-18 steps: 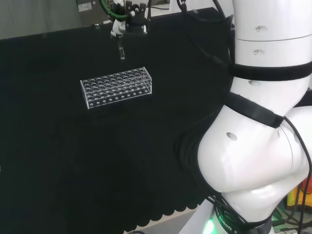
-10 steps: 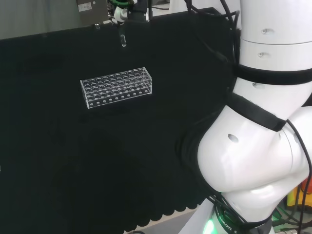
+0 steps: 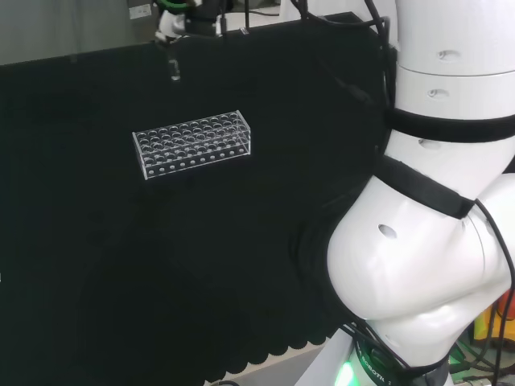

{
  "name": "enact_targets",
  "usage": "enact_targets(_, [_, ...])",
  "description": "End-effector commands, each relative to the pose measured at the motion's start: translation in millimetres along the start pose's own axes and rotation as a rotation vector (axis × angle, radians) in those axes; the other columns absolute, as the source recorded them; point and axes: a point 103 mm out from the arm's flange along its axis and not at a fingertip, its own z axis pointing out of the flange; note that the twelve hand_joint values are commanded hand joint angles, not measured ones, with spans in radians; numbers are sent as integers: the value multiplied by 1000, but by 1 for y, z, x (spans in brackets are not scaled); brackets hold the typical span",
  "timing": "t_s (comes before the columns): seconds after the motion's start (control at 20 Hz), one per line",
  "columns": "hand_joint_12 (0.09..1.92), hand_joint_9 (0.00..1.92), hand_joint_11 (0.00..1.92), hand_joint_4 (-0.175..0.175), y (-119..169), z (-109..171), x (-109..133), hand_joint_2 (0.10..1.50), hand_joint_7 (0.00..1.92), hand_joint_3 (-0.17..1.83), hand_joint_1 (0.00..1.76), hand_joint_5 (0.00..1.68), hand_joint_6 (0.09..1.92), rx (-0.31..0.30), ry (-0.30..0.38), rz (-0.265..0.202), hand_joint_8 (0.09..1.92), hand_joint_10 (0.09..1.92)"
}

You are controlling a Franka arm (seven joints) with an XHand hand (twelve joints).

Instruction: Shake the test tube.

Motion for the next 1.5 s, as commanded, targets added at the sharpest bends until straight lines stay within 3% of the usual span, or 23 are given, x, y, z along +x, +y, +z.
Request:
enact_targets(0.05, [1164,1284,934,-175,-11,4,43,569,1320,787,1431,1247,724,6,31,-65,851,596])
enact_targets(0.25, [1164,1285,935,-175,-20,0,41,568,1321,788,1432,1247,724,-2,45,-50,850,596])
enact_targets(0.4, [1164,1285,936,-175,-23,-8,18,568,1321,788,1432,1247,723,-15,39,-10,850,596])
enact_targets(1.05, [1162,1285,938,-175,-51,-63,-149,567,1322,789,1432,1248,723,-89,-103,282,848,596])
enact_targets(1.3, [1162,1285,940,-175,-60,-75,-182,567,1322,789,1432,1248,722,-101,-124,345,848,596])
enact_targets(1.5, [1161,1285,941,-175,-60,-79,-185,567,1323,789,1432,1248,722,-103,-127,350,847,596])
